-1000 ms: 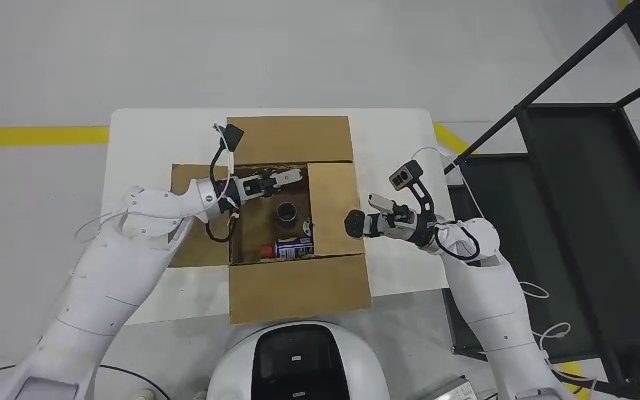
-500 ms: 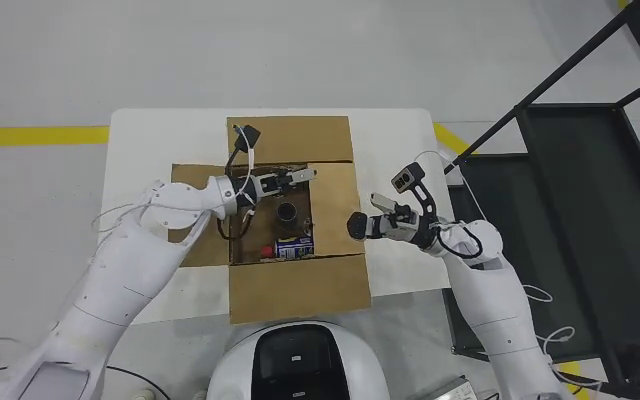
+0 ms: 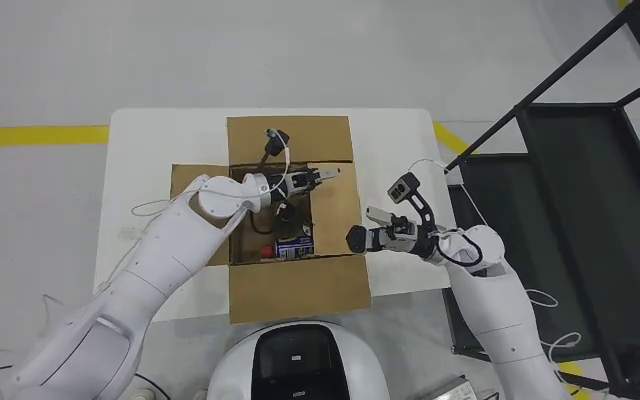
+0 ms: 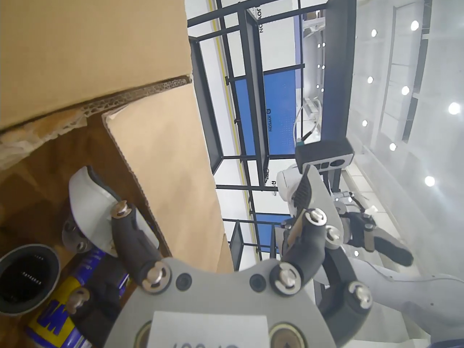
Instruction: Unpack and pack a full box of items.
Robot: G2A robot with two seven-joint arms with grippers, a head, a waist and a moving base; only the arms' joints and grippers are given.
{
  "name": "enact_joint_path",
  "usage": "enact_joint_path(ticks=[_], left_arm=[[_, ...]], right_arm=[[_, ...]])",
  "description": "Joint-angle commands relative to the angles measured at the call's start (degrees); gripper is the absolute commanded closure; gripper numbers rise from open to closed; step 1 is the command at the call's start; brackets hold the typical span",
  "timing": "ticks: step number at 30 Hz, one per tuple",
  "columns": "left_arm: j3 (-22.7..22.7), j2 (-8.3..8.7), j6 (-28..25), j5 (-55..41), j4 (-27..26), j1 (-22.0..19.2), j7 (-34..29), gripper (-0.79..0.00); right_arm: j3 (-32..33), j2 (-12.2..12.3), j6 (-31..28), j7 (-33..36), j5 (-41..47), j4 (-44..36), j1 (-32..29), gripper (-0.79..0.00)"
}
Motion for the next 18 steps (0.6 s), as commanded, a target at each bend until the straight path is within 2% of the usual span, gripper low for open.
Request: enact_joint_path(ticks=[1,7,13,18], left_arm=[[0.21,-1.12,-1.73,-1.71,2.41,-0.83,-0.09,-0.785],[-0.85,-2.58,-7.23,-5.33,3.61,-1.79,-3.55,-0.785],[-1.95,-3.12,-9.00,-6.81,1.64,-1.28,-5.76,-0.785],[-2.46,-3.62,-9.59,-7.52,-1.16,-0.41,-7.55,-0.785]], right_arm=[[-0.97,0.15,0.56,0.15,-1.95,-0.75,-0.53,-0.785],[-2.92,0.79,2.64,1.49,-7.09,-2.86,-1.99,-0.785],[-4.43,1.34,4.27,2.63,-9.89,-5.24,-3.54,-0.785],[-5.50,1.44,4.09,-1.68,-10.72,-5.55,-3.57,-0.785]])
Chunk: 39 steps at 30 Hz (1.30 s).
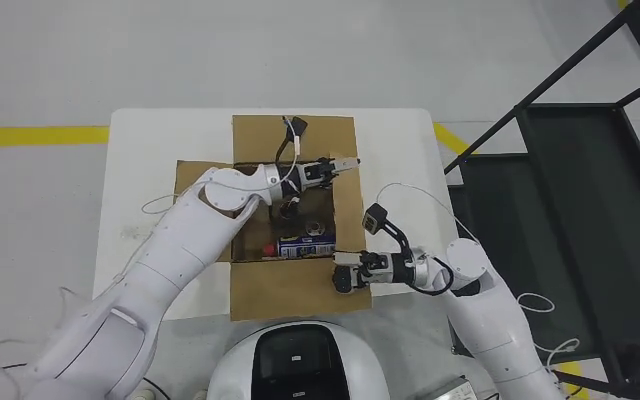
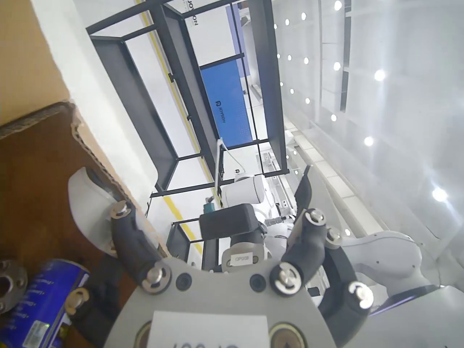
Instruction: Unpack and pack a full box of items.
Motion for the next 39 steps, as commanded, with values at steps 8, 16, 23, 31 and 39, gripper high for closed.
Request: enact_joint_path(ticks=[8,16,23,31,39], left_arm=[[-0.36,-0.81,0.62,-0.36,-1.98,1.08,-2.94,-0.785],[-2.12,-0.72,-0.22,0.45,-2.59,2.54,-4.93,-0.785],[-5.99,0.91,-1.11,2.60,-6.14,5.12,-6.73,-0.785],[-13.12,4.18,-0.85,7.02,-15.03,11.06,-8.83,-0.785],[-20.70,7.08,0.83,10.74,-22.97,17.49,-10.09,-0.785]], right_arm=[[1.61,0.08,-6.49,-9.44,1.90,-2.01,-2.27,-0.785],[5.93,0.40,-14.26,-16.31,4.46,-6.57,-8.41,-0.785],[8.21,0.31,-19.56,-26.15,1.32,-7.73,-10.92,-0.785],[8.84,-0.27,-22.65,-43.33,-9.03,-4.91,-9.47,-0.785],[4.89,-0.91,-20.33,-51.48,-19.82,4.14,-2.26,-0.785]])
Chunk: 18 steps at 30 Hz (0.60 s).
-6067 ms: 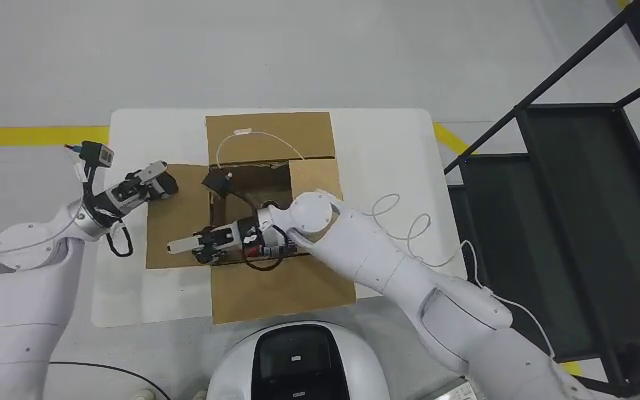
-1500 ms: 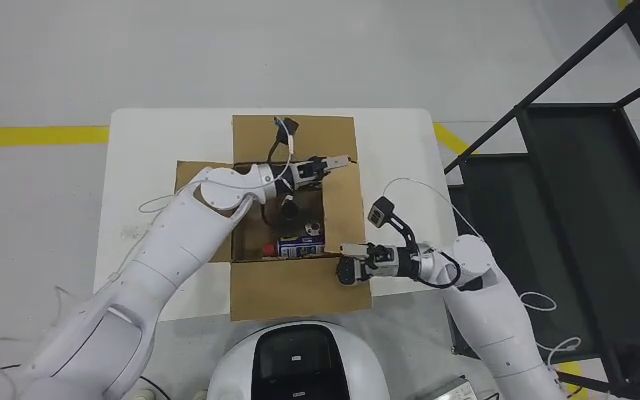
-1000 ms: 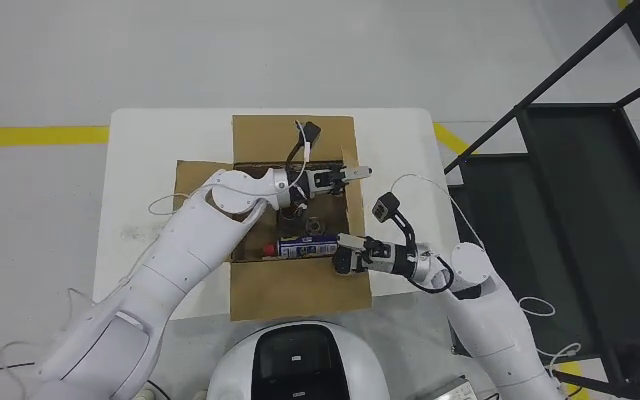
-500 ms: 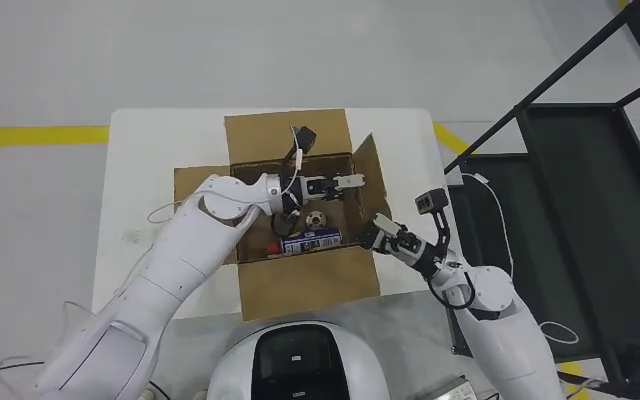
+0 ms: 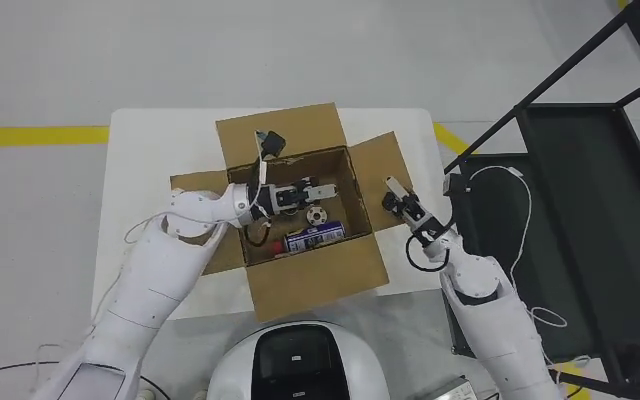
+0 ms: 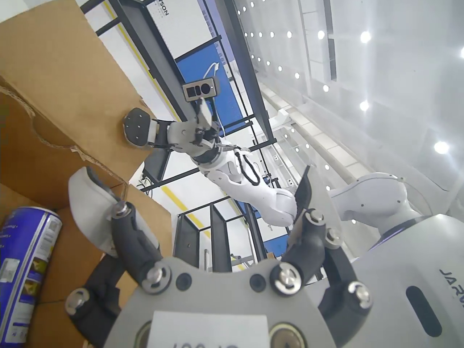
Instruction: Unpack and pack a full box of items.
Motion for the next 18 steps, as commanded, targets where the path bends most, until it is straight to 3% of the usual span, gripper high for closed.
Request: enact_joint_path(ticks=[1,10,18], left_arm=[[-1.62,0.53,0.52,0.72,-1.24,1.19,0.00,-0.785],[-8.24,2.37,1.84,2.17,-3.16,4.07,0.32,-0.785],[-13.11,3.46,2.30,2.25,-2.39,4.76,1.78,-0.785]], right_arm=[[-0.66,-0.07,0.34,-0.84,-2.17,1.70,1.31,-0.785],[-2.91,-0.23,1.11,-1.47,-8.85,7.54,5.06,-0.785],[-3.80,-0.15,0.68,2.48,-7.85,7.51,4.65,-0.785]])
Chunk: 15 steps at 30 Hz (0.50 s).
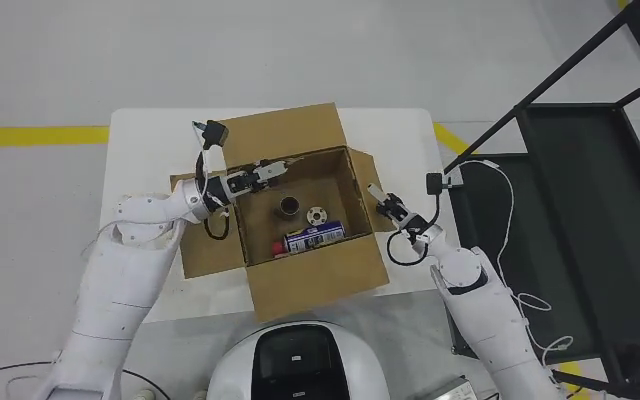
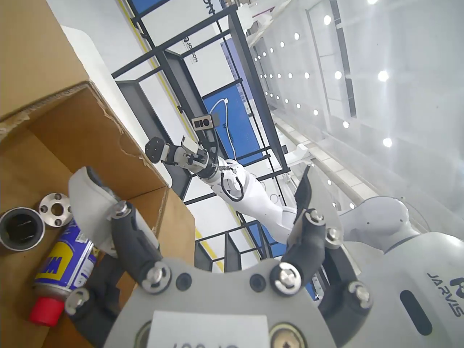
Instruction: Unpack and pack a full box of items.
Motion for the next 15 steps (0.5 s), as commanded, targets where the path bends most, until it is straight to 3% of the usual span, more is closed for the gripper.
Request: enact_joint_path(ticks=[1,15], left_arm=[[-1.03,0.20,-0.01,-0.33,0.49,0.09,0.44,-0.785],[-5.21,1.25,-1.11,-4.39,1.89,1.21,-0.33,-0.785]], right_arm=[[-0.18,0.03,0.18,1.07,0.47,-0.64,-0.47,-0.785],[-2.43,0.06,1.52,4.83,1.53,-4.71,-2.32,-0.785]])
